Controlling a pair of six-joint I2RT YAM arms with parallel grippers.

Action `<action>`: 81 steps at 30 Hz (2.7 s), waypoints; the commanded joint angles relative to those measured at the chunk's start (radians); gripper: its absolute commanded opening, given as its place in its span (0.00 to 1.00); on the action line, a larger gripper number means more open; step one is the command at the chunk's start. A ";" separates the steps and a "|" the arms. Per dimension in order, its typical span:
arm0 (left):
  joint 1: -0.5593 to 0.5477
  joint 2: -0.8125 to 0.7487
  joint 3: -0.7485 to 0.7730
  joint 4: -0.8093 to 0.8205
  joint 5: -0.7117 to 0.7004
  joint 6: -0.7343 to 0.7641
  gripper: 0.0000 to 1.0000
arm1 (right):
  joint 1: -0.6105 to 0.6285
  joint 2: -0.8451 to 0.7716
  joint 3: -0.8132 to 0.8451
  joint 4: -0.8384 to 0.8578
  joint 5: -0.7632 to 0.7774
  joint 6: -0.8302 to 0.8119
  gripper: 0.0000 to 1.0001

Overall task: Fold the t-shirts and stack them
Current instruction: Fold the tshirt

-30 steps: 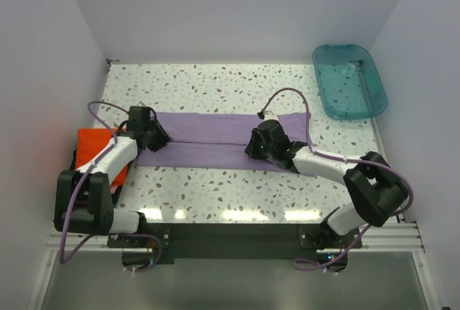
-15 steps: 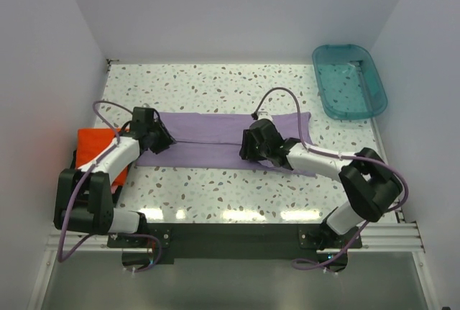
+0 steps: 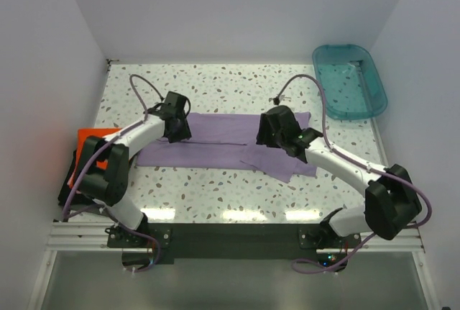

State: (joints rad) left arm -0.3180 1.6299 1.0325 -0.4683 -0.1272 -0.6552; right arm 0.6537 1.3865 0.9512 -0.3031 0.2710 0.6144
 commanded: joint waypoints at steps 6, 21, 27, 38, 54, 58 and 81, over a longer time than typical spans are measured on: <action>-0.111 0.136 0.061 -0.104 -0.212 0.019 0.36 | -0.150 0.101 -0.080 -0.033 0.010 0.019 0.60; -0.203 0.065 -0.222 -0.038 -0.106 -0.165 0.35 | -0.246 0.614 0.322 -0.102 -0.032 -0.125 0.60; -0.355 -0.027 -0.370 0.032 0.015 -0.326 0.35 | -0.246 0.874 0.726 -0.195 -0.029 -0.246 0.60; -0.569 0.091 -0.143 0.138 0.163 -0.410 0.37 | -0.249 1.108 1.248 -0.367 -0.118 -0.358 0.74; -0.581 -0.160 -0.170 -0.173 -0.300 -0.250 0.40 | -0.217 0.712 0.828 -0.266 -0.053 -0.219 0.92; -0.610 -0.117 -0.221 -0.182 -0.324 -0.276 0.38 | -0.213 0.766 0.816 -0.245 -0.073 -0.170 0.89; -0.839 0.084 -0.143 -0.078 -0.161 -0.320 0.36 | -0.278 1.083 1.182 -0.248 0.008 -0.597 0.99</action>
State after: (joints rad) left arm -1.1393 1.6424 0.8993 -0.5575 -0.4515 -0.9680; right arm 0.3813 2.4264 2.0647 -0.5652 0.2188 0.1387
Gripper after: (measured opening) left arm 0.356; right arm 0.979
